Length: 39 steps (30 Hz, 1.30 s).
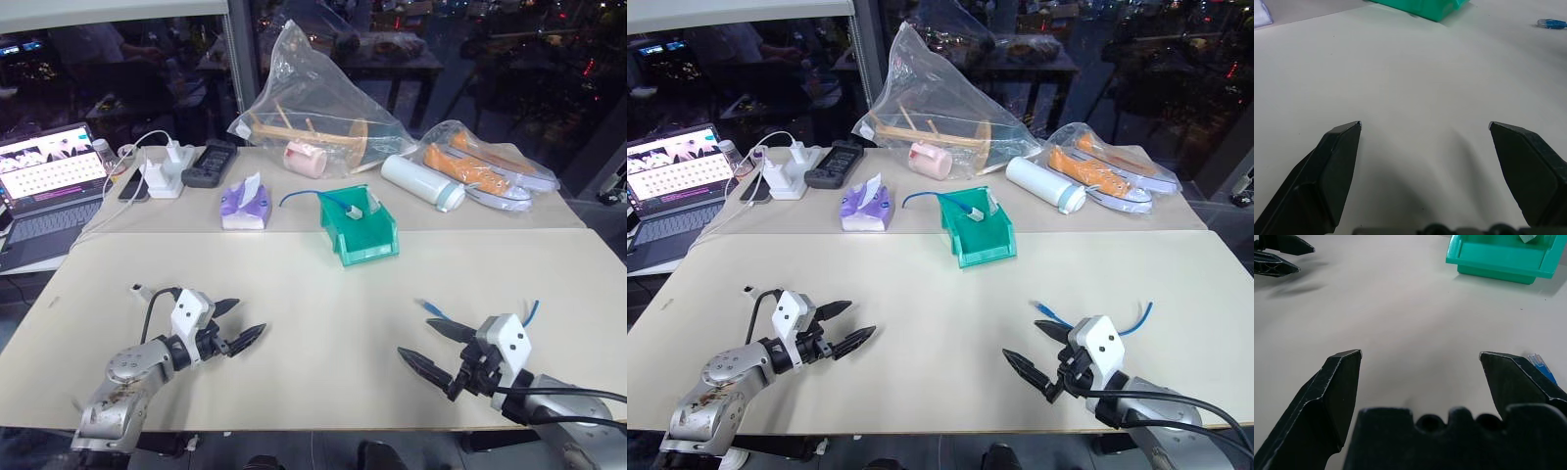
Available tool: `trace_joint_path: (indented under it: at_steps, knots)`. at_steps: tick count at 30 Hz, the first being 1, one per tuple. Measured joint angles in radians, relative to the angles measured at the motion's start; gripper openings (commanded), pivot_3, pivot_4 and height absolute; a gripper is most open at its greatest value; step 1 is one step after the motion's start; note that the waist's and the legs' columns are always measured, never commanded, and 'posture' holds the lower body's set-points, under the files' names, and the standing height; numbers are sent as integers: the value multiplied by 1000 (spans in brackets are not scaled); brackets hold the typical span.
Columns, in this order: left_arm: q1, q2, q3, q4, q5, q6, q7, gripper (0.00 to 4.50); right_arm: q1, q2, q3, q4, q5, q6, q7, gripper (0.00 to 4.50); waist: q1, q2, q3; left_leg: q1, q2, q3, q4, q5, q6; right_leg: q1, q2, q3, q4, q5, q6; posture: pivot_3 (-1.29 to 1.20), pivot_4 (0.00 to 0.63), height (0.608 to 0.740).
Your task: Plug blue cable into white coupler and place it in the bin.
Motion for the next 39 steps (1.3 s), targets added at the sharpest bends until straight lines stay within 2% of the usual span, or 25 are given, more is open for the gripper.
trace_joint_path:
  at_steps: [4, 7, 13, 17, 21, 24, 29, 32, 33, 34, 39]
  knots:
    - [-39, 13, -2, 21, -6, 4, -27, 4500, -24, -9, -2, 1, 0, 5, -8, 4463, 1, -1, 1, 0, 0, 0, 0, 0, 0, 0, 0, 0, 0, 0, 0, 0, 150, 740]
    - [-119, 83, 0, 9, -49, 38, -108, 4500, -126, -75, -16, 46, -8, 28, -11, 4463, -1, -3, 2, 0, 0, 0, 1, 0, 0, 0, 0, 0, 1, 0, 0, 0, 150, 740]
    - [-142, 152, -11, -78, -156, 163, -216, 4500, -307, -151, 7, 243, -74, 57, 0, 4463, -8, -2, 3, -1, 0, 0, -1, 0, 1, -2, 0, 0, 0, -1, -1, 0, 150, 740]
    - [-136, 176, -21, -125, -166, 195, -231, 4500, -410, -171, 64, 420, -130, 56, 36, 4463, -7, -2, 3, -2, 0, 0, -1, -1, 1, -2, 0, 0, 0, -1, 0, 0, 150, 740]
    - [-127, 178, -26, -141, -165, 196, -229, 4500, -446, -175, 122, 551, -183, 58, 61, 4463, -3, -2, 4, -3, 0, 0, -1, 0, 1, -2, 0, 0, 0, -1, 0, 0, 150, 740]
    - [-121, 187, -26, -156, -157, 196, -224, 4500, -469, -172, 126, 590, -186, 74, 80, 3803, -4, -2, 4, -3, 0, 0, -1, 0, 1, -2, 0, 0, 0, -1, 0, 0, 150, 740]
    - [-113, 190, -26, -164, -145, 192, -214, 4500, -483, -171, 141, 589, -190, 84, 117, 2024, -5, -2, 5, -2, 0, 0, -1, 0, 1, -2, 0, 0, 0, -1, 0, 0, 150, 740]
    - [-114, 190, -27, -164, -137, 176, -216, 4500, -498, -172, 172, 569, -191, 87, 159, 1077, -6, -2, 5, -2, 0, 0, -1, 0, 1, -2, 0, 0, 0, -1, 0, 0, 150, 740]
    - [-123, 190, -31, -161, -127, 172, -218, 4500, -511, -172, 194, 565, -192, 88, 179, 584, -7, -2, 5, -2, 0, 0, -1, 0, 1, -2, 0, -1, 0, -1, 0, 0, 150, 740]
    - [-131, 190, -35, -160, -123, 167, -222, 4500, -523, -173, 212, 560, -194, 89, 198, 282, -6, -2, 5, -2, 0, 0, 0, 0, 1, -2, 0, 0, 0, -1, 0, 0, 150, 740]
    - [-261, 165, -107, -77, -61, 100, -243, 4500, -629, -210, 387, 454, -249, 62, 348, 180, -6, -1, 6, -2, 0, 0, 0, 0, 0, -2, 0, -1, 0, -1, 0, 0, 150, 740]
